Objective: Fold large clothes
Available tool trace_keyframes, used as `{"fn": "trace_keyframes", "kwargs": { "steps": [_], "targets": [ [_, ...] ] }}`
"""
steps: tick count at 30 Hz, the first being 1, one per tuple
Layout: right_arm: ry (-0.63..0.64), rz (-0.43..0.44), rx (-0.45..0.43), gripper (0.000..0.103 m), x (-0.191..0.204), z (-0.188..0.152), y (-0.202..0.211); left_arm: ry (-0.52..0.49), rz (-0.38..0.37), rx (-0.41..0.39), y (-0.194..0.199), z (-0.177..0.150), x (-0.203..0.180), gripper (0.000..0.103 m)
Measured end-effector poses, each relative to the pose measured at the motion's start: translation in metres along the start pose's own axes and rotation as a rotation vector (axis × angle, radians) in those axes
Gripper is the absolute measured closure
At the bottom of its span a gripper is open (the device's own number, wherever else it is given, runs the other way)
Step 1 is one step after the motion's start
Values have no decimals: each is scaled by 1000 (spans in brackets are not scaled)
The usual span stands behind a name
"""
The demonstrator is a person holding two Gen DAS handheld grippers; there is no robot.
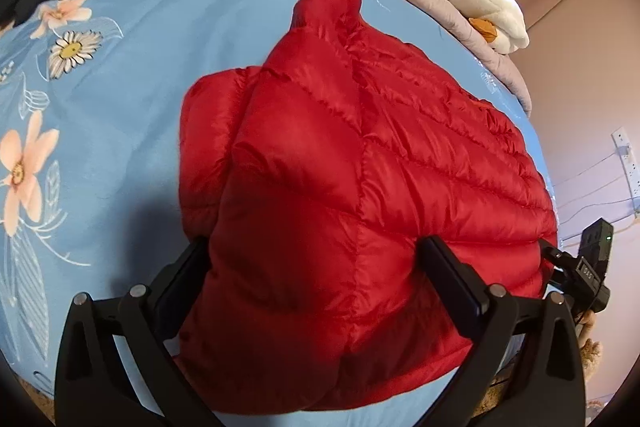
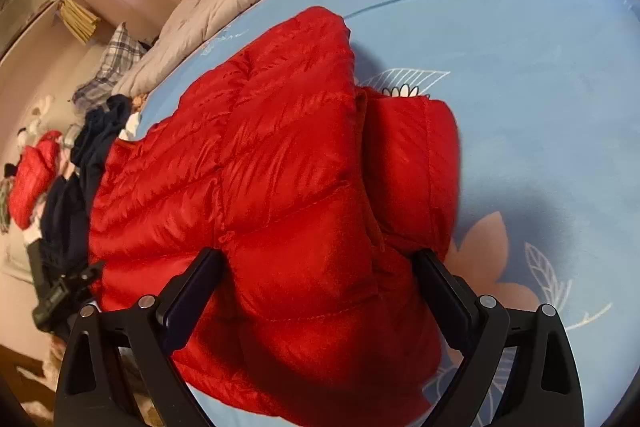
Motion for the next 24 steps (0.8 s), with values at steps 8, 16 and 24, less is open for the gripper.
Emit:
{"fn": "trace_keyframes", "kwargs": {
  "steps": [8, 16, 24],
  "targets": [
    [-27, 56, -2, 17, 0, -5, -4, 24, -54, 10, -3, -5, -4, 32],
    [23, 119, -57, 77, 26, -6, 17, -65, -18, -76, 32, -3, -33, 80],
    [115, 173, -210, 83, 65, 9, 76, -143, -58, -216, 91, 10, -69, 85]
  ]
}}
Point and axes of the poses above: each gripper's, at about its wrist camera, not at the fingertips, and y roughly against the way its jaws point, x to its left, z to its top, the point moved 7 cm from there along -y, roughly the way its jaws point, and after that the axes turned 1 degree about y, right-handed, at the moved point
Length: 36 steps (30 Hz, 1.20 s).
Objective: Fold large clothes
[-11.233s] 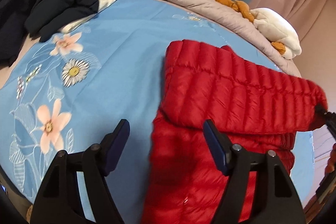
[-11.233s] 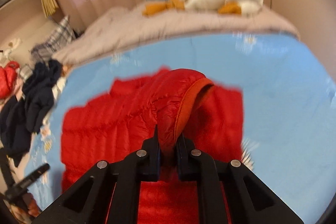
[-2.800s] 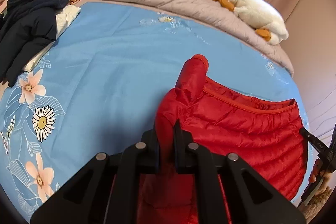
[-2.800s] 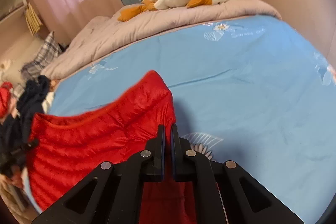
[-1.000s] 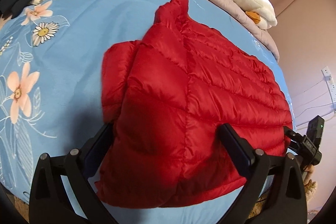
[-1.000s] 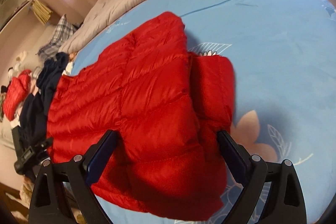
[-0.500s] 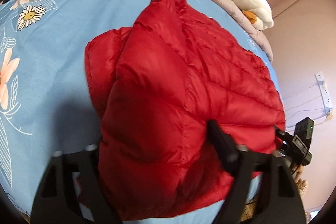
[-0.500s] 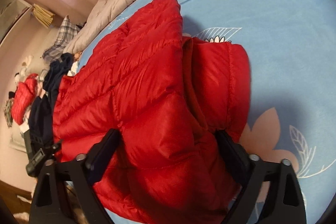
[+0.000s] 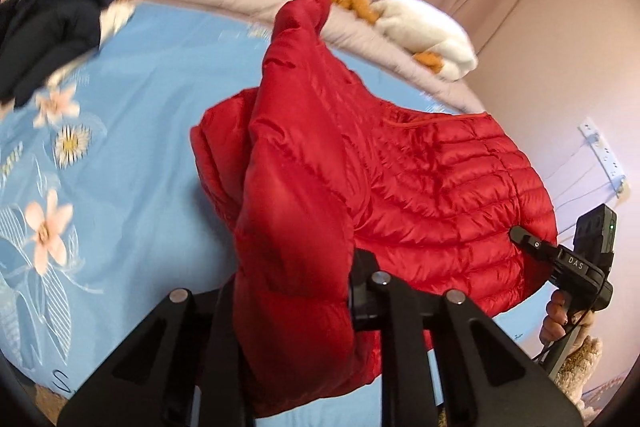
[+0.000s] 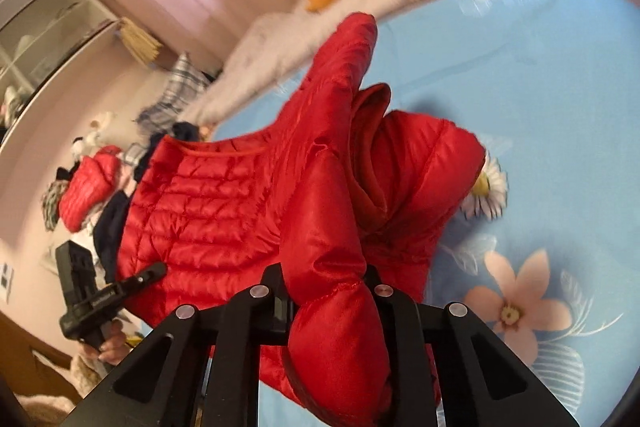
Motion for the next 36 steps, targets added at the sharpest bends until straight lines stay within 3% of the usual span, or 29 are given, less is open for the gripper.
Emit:
{"fn": "trace_keyframes", "kwargs": {
  "steps": [5, 12, 22, 36],
  "targets": [
    [62, 29, -75, 83, 24, 20, 21, -36, -25, -77, 26, 18, -15, 85],
    [114, 44, -143, 83, 41, 46, 25, -66, -41, -140, 28, 45, -29, 85],
    [125, 42, -163, 83, 43, 62, 13, -72, -25, -157, 22, 61, -31, 85],
    [78, 38, -146, 83, 26, 73, -18, -58, -1, -137, -16, 81, -24, 85]
  ]
}}
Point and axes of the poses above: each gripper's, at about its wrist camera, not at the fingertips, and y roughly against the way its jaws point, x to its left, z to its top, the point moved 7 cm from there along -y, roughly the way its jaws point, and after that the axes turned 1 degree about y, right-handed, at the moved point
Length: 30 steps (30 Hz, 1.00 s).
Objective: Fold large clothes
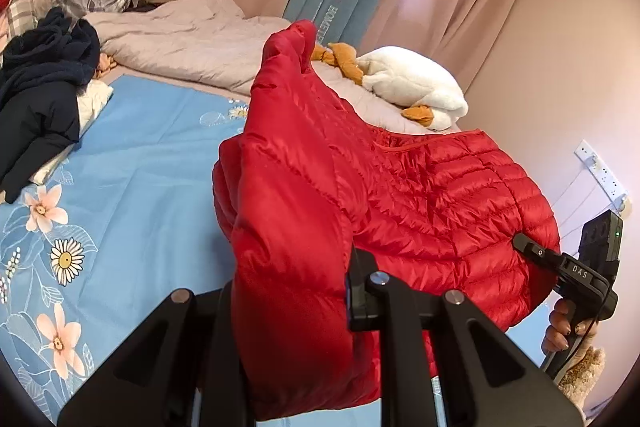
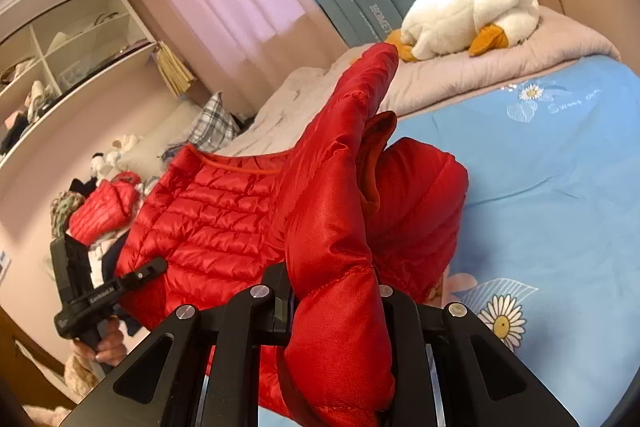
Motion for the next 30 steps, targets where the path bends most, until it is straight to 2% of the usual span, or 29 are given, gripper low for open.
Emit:
{"fn": "trace_keyframes", "kwargs": {
  "steps": [10, 22, 30],
  "targets": [
    [-69, -69, 106, 83, -29, -39, -25, 57, 53, 139, -37, -42, 27, 85],
    [-159, -112, 184, 83, -50, -77, -24, 103, 88, 225, -45, -81, 47, 83],
    [-179, -187, 225, 73, -60, -89, -28, 130, 129, 262, -45, -100, 61, 75]
  ]
}}
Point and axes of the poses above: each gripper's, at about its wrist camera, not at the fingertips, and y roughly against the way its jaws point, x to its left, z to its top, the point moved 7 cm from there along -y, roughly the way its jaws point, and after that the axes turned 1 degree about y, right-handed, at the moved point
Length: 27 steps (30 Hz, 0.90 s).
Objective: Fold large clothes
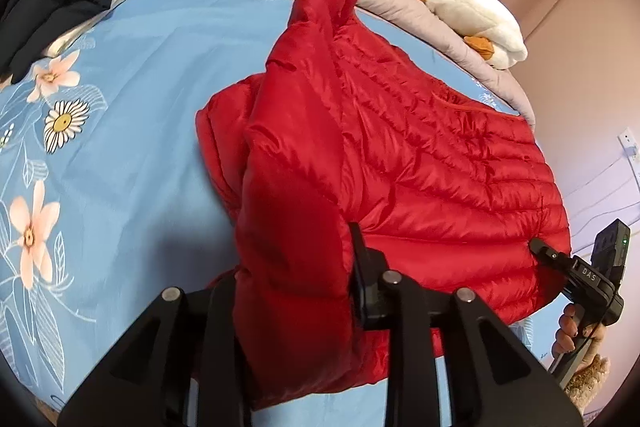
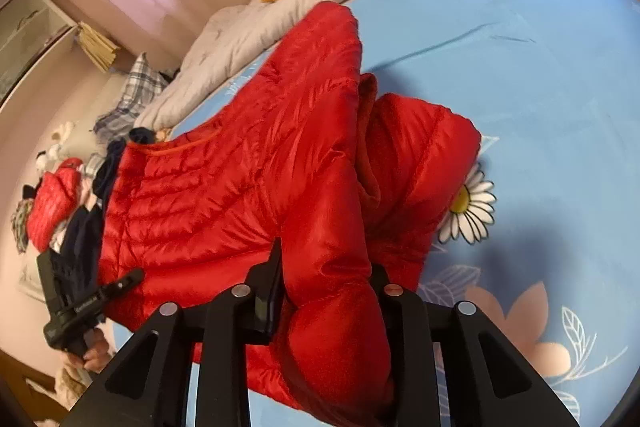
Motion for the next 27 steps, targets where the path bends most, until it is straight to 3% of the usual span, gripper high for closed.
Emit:
{"fn": "trace_keyframes", "kwargs": {
  "steps": [5, 12, 18, 22, 24, 26, 27],
  "targets": [
    [24, -77, -1, 64, 3, 4, 4, 13, 23, -2, 7, -3, 3, 66],
    [48, -171, -23, 48, 1, 8, 13, 10, 33, -16, 19, -5, 1, 63],
    [56, -178, -81, 33, 3, 12, 29, 19, 23, -38, 33, -8, -2, 55],
    [87, -187, -120, 18, 13, 15, 38, 18, 11, -54, 44, -12, -6, 43],
    [100, -198, -153, 16, 18, 18, 44, 11, 18, -87, 55, -13, -9, 36],
    [110, -203, -176, 11, 22, 20, 50, 3, 34, -133, 68, -12, -11, 18],
    [119, -202, -194, 10, 26, 20, 53, -2, 33, -158, 76, -11, -12, 15]
  ]
}}
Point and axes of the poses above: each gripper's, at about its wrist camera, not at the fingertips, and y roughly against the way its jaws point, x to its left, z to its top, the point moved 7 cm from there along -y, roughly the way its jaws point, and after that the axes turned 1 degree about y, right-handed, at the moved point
